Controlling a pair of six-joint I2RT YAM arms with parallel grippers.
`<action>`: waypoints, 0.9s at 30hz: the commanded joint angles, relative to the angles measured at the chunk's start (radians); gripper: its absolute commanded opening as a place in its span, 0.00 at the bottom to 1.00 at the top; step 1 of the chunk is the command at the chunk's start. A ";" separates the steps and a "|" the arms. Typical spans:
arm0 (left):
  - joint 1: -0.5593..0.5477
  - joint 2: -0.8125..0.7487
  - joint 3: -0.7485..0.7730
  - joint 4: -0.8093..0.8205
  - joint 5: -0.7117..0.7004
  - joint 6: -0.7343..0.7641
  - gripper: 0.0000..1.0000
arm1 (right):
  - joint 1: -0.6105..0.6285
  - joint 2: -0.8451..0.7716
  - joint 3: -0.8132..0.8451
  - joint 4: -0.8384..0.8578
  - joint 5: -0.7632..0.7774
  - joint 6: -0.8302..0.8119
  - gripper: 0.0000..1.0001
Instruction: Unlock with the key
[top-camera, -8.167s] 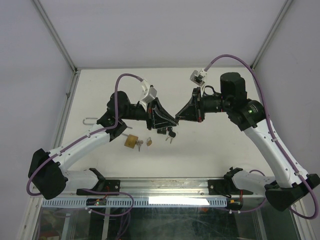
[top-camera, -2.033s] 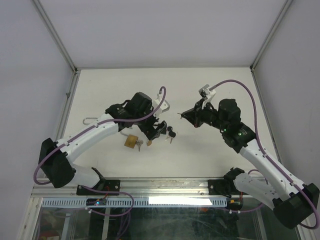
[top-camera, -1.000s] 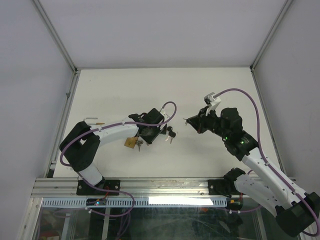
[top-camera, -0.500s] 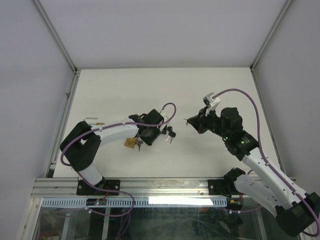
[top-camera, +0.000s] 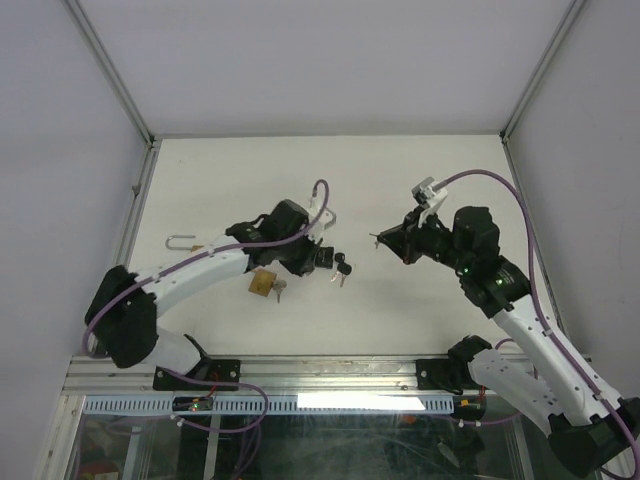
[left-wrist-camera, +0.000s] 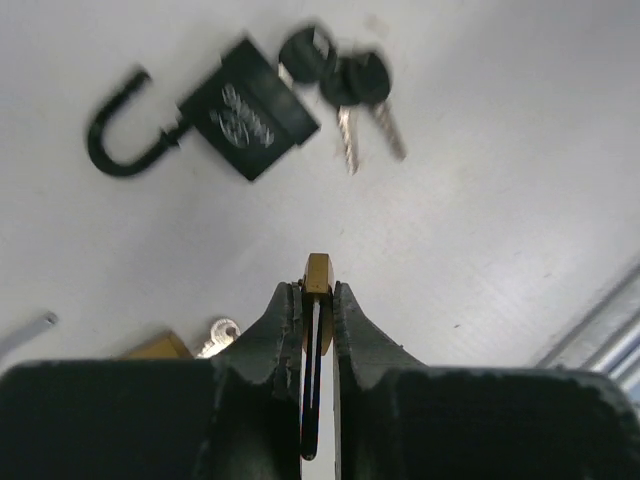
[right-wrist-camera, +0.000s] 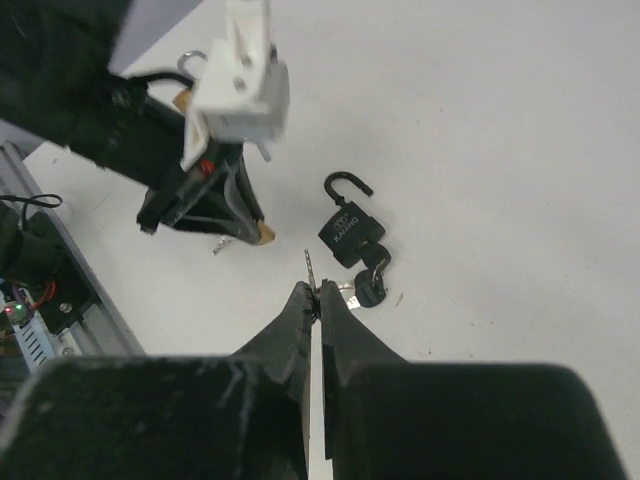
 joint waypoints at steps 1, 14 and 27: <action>0.107 -0.262 0.082 0.333 0.325 0.038 0.00 | -0.020 -0.024 0.157 -0.069 -0.158 -0.060 0.00; 0.216 -0.198 0.210 1.344 1.067 -0.540 0.00 | -0.023 0.026 0.567 -0.263 -0.408 -0.139 0.00; 0.104 -0.141 0.339 1.363 0.987 -0.662 0.00 | -0.023 -0.048 0.464 0.072 -0.317 0.014 0.00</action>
